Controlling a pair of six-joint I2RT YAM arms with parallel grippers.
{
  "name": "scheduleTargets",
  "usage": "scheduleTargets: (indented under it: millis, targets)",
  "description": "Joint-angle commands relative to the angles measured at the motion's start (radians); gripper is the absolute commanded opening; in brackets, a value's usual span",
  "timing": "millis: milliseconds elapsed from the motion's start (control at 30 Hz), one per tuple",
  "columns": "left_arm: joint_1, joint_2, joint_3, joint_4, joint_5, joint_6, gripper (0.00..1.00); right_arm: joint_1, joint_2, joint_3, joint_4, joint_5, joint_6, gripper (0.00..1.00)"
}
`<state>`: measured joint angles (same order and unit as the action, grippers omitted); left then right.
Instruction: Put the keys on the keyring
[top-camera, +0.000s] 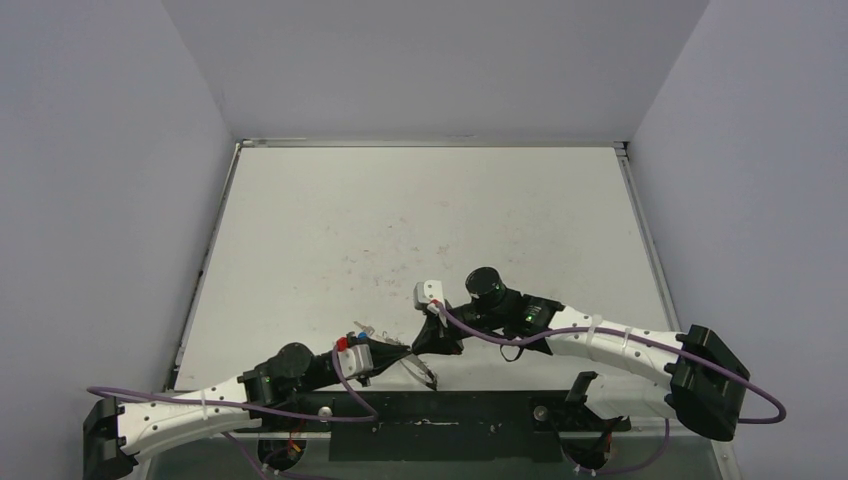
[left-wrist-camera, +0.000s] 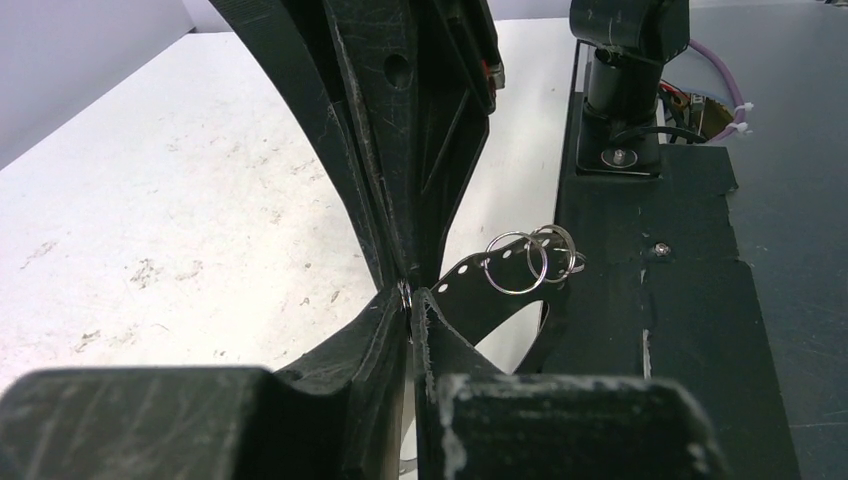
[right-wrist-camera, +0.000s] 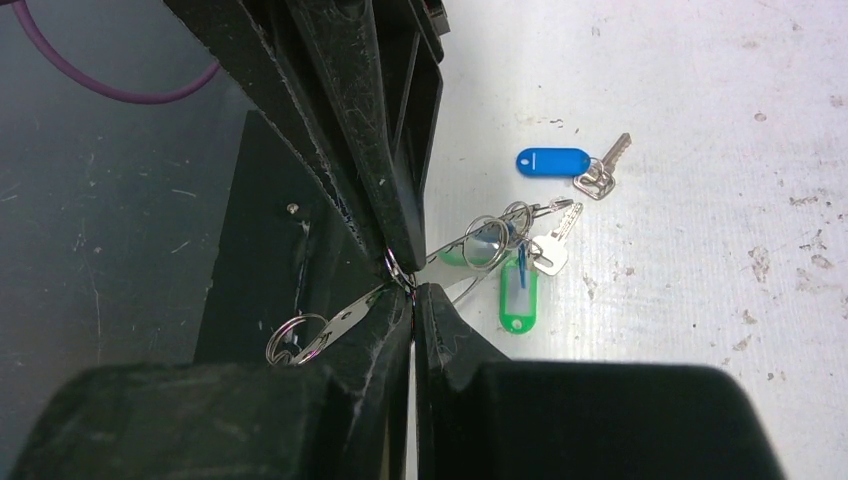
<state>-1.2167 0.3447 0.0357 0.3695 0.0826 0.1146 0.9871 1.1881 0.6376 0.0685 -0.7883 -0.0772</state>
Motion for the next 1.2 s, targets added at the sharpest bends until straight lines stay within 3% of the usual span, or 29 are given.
scheduleTargets:
  millis: [0, 133, 300, 567, 967, 1167]
  targets:
    - [-0.003, -0.025, 0.036, 0.019, -0.030, -0.001, 0.13, 0.026, -0.017, 0.067, -0.033, 0.025, -0.021, 0.00]
    - [-0.004, -0.038, 0.102, -0.125, -0.054, 0.015, 0.30, 0.041, -0.007, 0.169, -0.256, 0.107, -0.055, 0.00]
    - [-0.003, -0.037, 0.175, -0.270, -0.075, 0.028, 0.32, 0.108, 0.042, 0.328, -0.501, 0.244, -0.104, 0.00]
    - [-0.003, -0.033, 0.250, -0.419, -0.096, 0.044, 0.32, 0.173, 0.157, 0.526, -0.698, 0.396, -0.076, 0.00]
    - [-0.003, -0.017, 0.260, -0.453, -0.083, 0.056, 0.21, 0.194, 0.212, 0.552, -0.655, 0.371, -0.064, 0.00]
    - [-0.004, 0.029, 0.256, -0.398, -0.083, 0.072, 0.30, 0.196, 0.236, 0.564, -0.650, 0.355, -0.066, 0.00]
